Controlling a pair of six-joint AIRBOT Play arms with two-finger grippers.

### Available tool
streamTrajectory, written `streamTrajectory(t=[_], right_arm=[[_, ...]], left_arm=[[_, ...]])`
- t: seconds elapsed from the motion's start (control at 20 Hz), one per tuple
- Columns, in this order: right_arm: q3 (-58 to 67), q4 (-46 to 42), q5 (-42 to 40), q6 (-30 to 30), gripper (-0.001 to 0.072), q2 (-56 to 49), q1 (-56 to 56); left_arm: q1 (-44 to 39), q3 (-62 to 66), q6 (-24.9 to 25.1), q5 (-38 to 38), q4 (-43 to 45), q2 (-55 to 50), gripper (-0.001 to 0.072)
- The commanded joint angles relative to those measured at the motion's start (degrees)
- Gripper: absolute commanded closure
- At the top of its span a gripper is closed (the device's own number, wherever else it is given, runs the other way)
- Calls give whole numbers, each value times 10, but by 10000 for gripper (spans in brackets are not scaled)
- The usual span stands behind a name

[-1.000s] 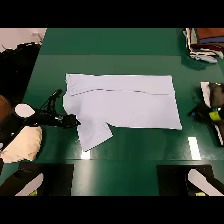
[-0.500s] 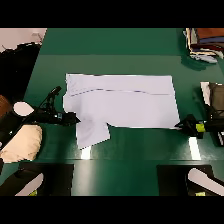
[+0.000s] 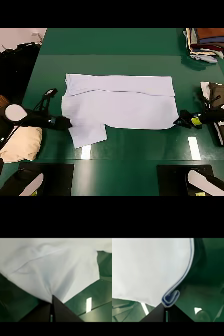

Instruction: Fold the shirts.

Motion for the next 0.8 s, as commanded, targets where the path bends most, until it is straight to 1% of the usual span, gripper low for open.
streamTrajectory(t=[0.0,0.1,0.2,0.3,0.4,0.5,0.6,0.75], right_arm=[[2,-49,68,2,691,70,20],[2,-86,129,21,691,129,20],[3,-107,170,40,692,190,20],[3,-111,171,63,692,237,20],[3,-110,166,74,692,264,20],[20,-98,146,75,692,257,20],[58,-85,125,72,693,214,24],[132,-86,61,61,692,106,70]], left_arm=[[0,1,-29,-104,43,69,685],[0,3,-48,-159,38,111,685],[0,15,-62,-195,35,148,685],[0,44,-62,-203,39,153,685],[0,71,-62,-162,52,146,685],[0,91,-62,-103,76,119,685],[0,101,-59,-51,85,74,684],[0,112,-41,48,85,-16,684]])
